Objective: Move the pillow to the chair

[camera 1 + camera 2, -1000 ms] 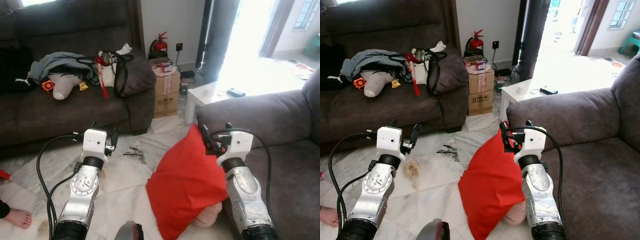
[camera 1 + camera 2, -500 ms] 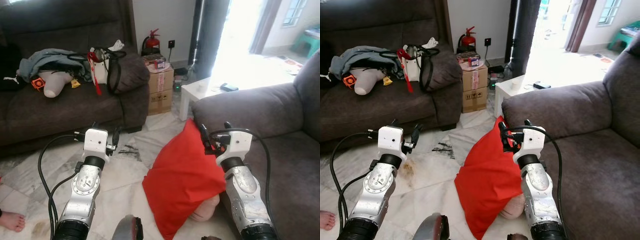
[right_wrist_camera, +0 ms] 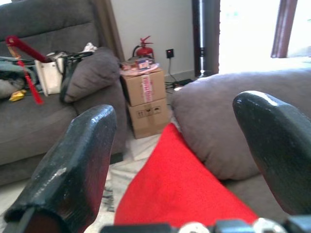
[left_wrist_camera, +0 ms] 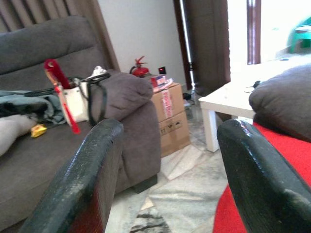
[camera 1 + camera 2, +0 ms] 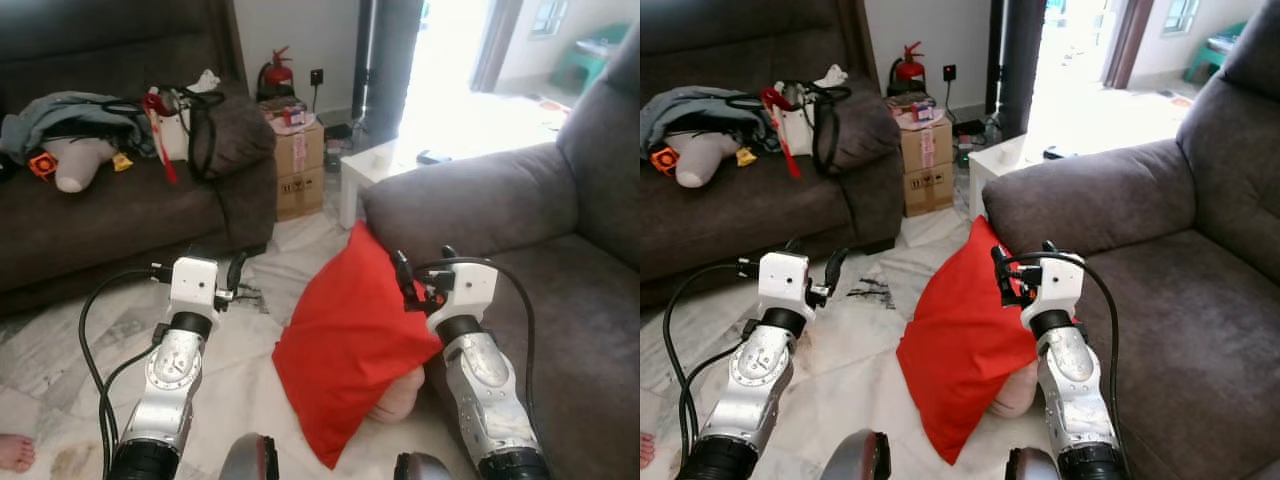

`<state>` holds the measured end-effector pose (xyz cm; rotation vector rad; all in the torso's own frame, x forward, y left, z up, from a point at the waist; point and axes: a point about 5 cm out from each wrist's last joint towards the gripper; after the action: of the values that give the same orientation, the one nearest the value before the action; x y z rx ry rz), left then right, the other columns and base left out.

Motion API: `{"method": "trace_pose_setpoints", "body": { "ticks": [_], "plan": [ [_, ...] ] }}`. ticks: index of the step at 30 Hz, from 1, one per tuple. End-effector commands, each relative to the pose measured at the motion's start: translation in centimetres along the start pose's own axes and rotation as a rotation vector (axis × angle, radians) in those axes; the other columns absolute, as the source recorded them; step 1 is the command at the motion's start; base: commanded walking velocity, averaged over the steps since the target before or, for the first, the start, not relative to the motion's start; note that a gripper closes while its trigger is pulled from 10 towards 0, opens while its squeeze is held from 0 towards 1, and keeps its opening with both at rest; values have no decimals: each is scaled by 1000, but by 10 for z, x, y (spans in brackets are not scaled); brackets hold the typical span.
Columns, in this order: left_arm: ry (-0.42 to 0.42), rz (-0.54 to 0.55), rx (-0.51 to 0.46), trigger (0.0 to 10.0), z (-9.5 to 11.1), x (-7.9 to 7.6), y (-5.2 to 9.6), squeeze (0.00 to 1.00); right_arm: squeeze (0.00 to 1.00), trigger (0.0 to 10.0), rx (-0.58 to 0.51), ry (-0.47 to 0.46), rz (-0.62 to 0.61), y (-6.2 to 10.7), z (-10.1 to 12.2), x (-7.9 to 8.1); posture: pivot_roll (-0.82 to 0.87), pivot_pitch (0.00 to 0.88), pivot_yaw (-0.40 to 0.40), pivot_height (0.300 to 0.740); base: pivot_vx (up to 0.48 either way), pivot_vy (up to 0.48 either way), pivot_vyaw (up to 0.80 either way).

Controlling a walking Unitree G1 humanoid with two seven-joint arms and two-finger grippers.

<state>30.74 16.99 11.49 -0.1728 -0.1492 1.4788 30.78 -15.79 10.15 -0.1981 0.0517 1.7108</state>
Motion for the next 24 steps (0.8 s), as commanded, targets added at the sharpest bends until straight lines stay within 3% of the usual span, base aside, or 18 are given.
{"method": "trace_pose_setpoints", "body": {
  "ticks": [1, 10, 19, 24],
  "plan": [
    [-4, -3, -3, 10000, 2, 0, -1, 0, 0, 10000, -10, -8, 8, 0, 2, 2, -38, 0, 34, 610, 0, 0, 0],
    [32, 11, 9, 10000, 0, 1, 0, 0, 0, 10000, 15, 0, 14, -2, 1, 1, -39, 0, 31, 610, 0, 0, 0],
    [33, 12, 8, 10000, 0, 0, 1, 0, 0, 10000, 8, 3, 31, -2, 1, 3, -39, 0, 27, 560, 0, 0, 0],
    [45, 25, 13, 10000, -1, 1, 1, 0, 0, 10000, -5, 2, 36, -2, 3, 4, -39, 0, 25, 560, 0, 0, 0]
  ]
}}
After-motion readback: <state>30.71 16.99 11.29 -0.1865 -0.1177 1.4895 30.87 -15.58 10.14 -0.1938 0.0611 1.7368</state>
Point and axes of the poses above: a point about 5 cm out from each wrist's last joint towards the gripper, its own y axis pointing back from the gripper into the wrist, its own z axis along the axis of the wrist's last joint, x = y × z, and after that the axes turned 12 degrees about y, right-handed
